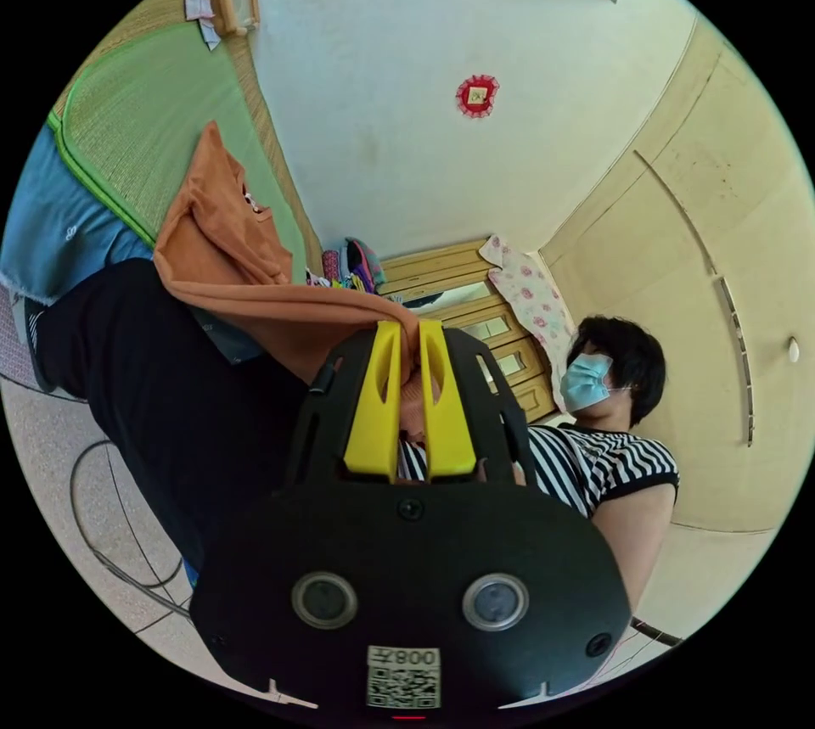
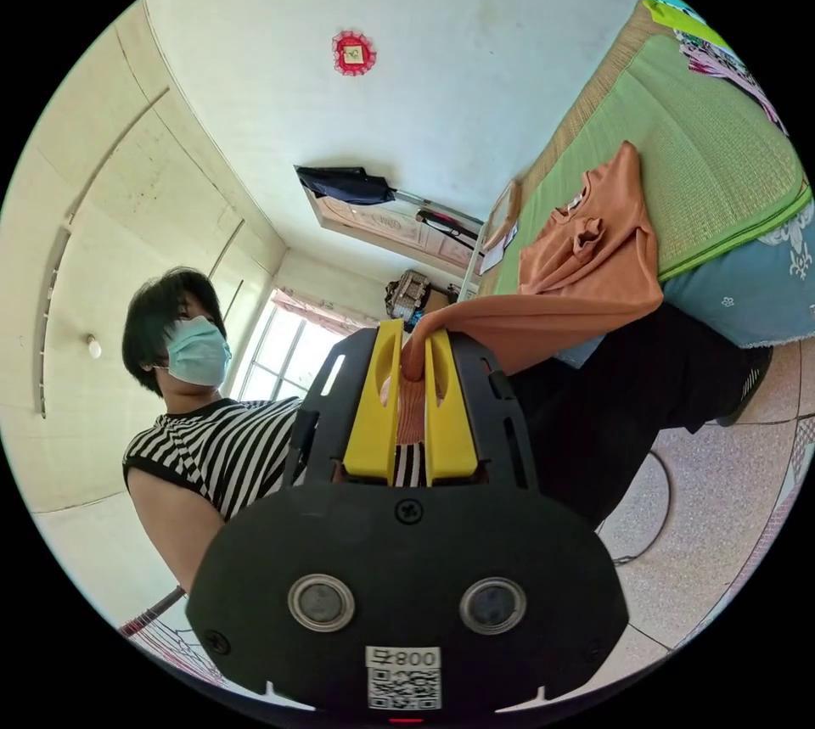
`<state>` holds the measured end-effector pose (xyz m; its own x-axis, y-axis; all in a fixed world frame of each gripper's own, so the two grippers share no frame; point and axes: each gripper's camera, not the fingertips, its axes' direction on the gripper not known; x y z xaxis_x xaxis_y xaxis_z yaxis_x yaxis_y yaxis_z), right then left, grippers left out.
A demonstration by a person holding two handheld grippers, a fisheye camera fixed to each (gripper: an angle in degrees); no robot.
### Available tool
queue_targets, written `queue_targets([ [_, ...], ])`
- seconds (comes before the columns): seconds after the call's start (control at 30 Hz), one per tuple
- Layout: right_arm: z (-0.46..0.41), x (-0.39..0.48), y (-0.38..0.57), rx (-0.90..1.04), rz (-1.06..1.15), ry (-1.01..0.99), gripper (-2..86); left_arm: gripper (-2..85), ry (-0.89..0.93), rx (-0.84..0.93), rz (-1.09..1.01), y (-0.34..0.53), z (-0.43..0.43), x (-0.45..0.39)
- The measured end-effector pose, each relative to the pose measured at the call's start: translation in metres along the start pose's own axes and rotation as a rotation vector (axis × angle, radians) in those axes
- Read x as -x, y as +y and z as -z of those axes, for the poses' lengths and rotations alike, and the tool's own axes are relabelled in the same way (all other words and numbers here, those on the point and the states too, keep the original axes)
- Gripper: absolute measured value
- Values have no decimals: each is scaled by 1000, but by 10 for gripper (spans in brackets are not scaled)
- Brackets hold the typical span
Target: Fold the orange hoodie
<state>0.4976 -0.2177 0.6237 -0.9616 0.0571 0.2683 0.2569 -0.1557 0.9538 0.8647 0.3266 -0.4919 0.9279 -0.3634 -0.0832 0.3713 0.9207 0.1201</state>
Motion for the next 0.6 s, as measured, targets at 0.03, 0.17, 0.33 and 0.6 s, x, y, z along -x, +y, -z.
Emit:
queue_targets([
  [0.03,3,-2,-2,-10,0,-4,5,35,1,-3,-2,-3,0,1],
  [0.17,11,-8,-10,-28,9,-10,5,35,9,-14,-23,-28,-3,5],
  [0.33,23,-9,-28,-55,43,-21,5,35,11,-18,-61,-63,-9,4],
  [0.6,35,-20,-65,-90,79,-27,6,32,16,-25,-119,-136,-28,8],
])
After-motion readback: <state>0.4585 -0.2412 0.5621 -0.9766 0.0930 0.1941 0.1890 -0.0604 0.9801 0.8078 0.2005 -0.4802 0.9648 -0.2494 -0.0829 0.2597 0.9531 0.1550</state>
